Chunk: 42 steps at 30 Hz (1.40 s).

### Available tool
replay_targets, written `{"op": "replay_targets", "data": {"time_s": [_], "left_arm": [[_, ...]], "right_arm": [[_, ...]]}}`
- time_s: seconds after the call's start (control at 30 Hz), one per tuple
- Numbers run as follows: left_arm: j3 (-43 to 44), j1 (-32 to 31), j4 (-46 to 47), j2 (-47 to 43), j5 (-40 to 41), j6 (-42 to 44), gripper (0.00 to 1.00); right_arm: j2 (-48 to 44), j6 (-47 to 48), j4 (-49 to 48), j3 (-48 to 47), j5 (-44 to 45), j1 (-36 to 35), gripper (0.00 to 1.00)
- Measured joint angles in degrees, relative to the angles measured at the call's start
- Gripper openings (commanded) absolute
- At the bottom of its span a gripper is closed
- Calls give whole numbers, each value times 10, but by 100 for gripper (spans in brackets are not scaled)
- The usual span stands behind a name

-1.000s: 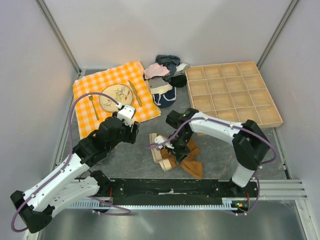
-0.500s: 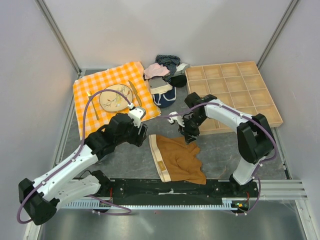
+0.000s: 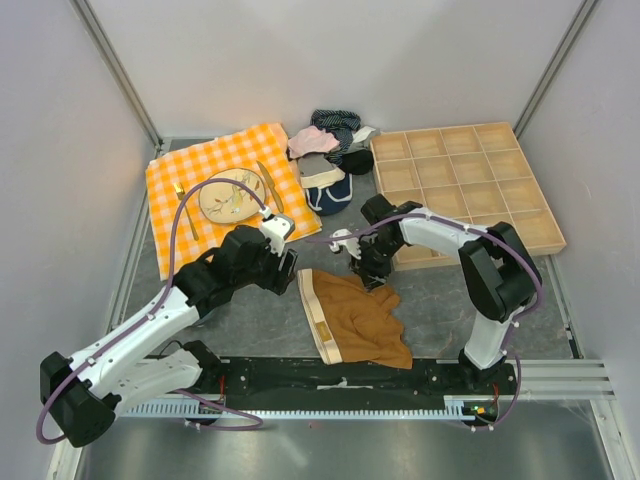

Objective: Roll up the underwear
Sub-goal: Flatten out the underwear at the center of the board.

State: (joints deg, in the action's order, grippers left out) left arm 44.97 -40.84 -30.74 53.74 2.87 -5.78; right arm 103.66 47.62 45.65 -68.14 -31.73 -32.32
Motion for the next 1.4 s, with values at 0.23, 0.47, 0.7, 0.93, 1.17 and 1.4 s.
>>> {"op": "replay_targets", "data": {"time_s": [0.23, 0.47, 0.7, 0.93, 1.17, 1.4], "left_arm": [[0, 0, 0, -1, 0, 0, 73], [0, 0, 0, -6, 2, 0, 73], [0, 0, 0, -6, -3, -2, 71], [0, 21, 24, 32, -39, -37, 68], [-7, 63, 81, 122, -105, -82, 65], [-14, 102, 151, 196, -158, -98, 61]], "right_arm": [[0, -29, -15, 22, 0, -19, 52], [-1, -63, -44, 34, 23, -36, 30], [-2, -91, -62, 35, 53, -37, 7], [-19, -104, -61, 31, 49, -36, 0], [-27, -116, -62, 24, 22, -25, 0], [-27, -128, -62, 24, 16, -16, 0]]}}
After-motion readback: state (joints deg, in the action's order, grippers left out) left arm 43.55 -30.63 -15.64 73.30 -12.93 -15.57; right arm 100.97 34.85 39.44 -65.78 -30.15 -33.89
